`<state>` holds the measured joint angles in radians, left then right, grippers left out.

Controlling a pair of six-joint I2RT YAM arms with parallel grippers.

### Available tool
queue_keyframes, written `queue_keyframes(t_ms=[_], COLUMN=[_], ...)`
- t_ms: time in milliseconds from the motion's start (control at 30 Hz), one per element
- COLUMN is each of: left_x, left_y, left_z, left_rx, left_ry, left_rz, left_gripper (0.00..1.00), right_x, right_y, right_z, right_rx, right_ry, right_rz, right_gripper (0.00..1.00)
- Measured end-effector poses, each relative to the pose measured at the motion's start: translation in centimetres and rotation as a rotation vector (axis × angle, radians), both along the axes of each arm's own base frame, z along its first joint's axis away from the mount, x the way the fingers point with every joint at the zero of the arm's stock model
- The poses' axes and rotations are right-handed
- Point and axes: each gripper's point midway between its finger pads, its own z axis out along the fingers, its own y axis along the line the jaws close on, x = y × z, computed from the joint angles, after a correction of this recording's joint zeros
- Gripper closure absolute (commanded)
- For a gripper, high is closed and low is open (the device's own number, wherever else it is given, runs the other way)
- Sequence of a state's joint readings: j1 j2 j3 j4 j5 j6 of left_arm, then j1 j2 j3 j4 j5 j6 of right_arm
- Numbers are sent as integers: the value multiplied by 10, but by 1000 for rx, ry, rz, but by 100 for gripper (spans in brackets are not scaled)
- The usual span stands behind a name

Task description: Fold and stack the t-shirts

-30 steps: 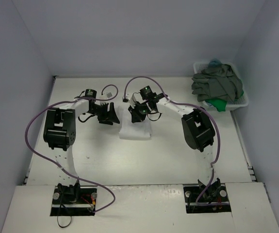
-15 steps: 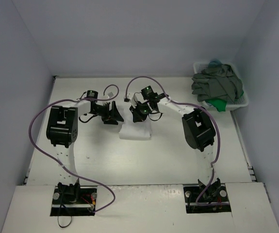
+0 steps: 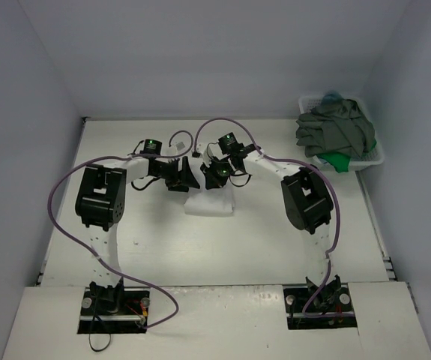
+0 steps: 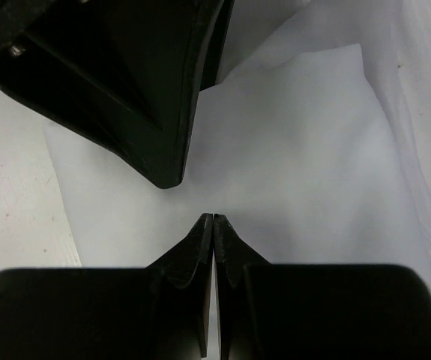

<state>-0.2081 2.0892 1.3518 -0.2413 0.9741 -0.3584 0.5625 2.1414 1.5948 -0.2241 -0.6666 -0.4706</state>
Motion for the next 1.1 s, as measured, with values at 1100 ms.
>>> queue_keyframes(t_ms=[1100], left_x=[62], left_y=[51], left_z=[-7], left_rx=[316], left_ry=[-125], left_rz=[245], left_gripper=[38], right_x=[4], right_y=[-9], right_z=[-2], right_rx=[9], right_ry=[13], right_rz=[-15], right_gripper=[100])
